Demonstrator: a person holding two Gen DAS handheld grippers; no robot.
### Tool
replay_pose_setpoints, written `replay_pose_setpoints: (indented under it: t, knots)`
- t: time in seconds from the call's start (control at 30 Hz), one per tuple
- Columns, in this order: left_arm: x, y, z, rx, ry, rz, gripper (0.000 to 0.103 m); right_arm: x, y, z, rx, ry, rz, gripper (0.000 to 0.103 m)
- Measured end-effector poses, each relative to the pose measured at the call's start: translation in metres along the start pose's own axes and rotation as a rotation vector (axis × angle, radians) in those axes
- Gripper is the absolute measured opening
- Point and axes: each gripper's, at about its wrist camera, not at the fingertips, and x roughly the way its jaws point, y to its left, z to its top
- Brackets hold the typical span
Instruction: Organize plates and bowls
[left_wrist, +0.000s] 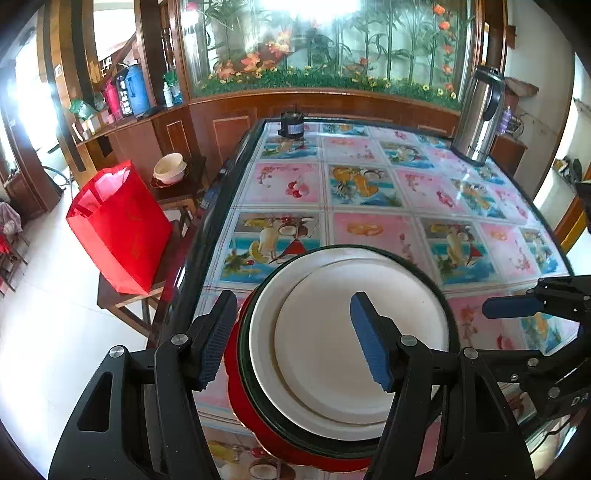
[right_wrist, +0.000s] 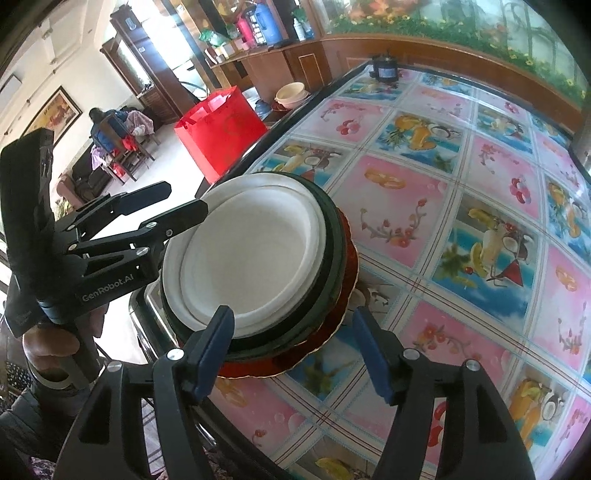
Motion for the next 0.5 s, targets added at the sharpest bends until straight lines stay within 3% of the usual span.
replay_pose_setpoints:
  t: [0.5]
  knots:
    - [-0.004,-0.017,-0.006,0.002,-0.028,-0.011,0.064,-0.008,0.008,-0.006,-0.005,-0.046,-0.062,0.074]
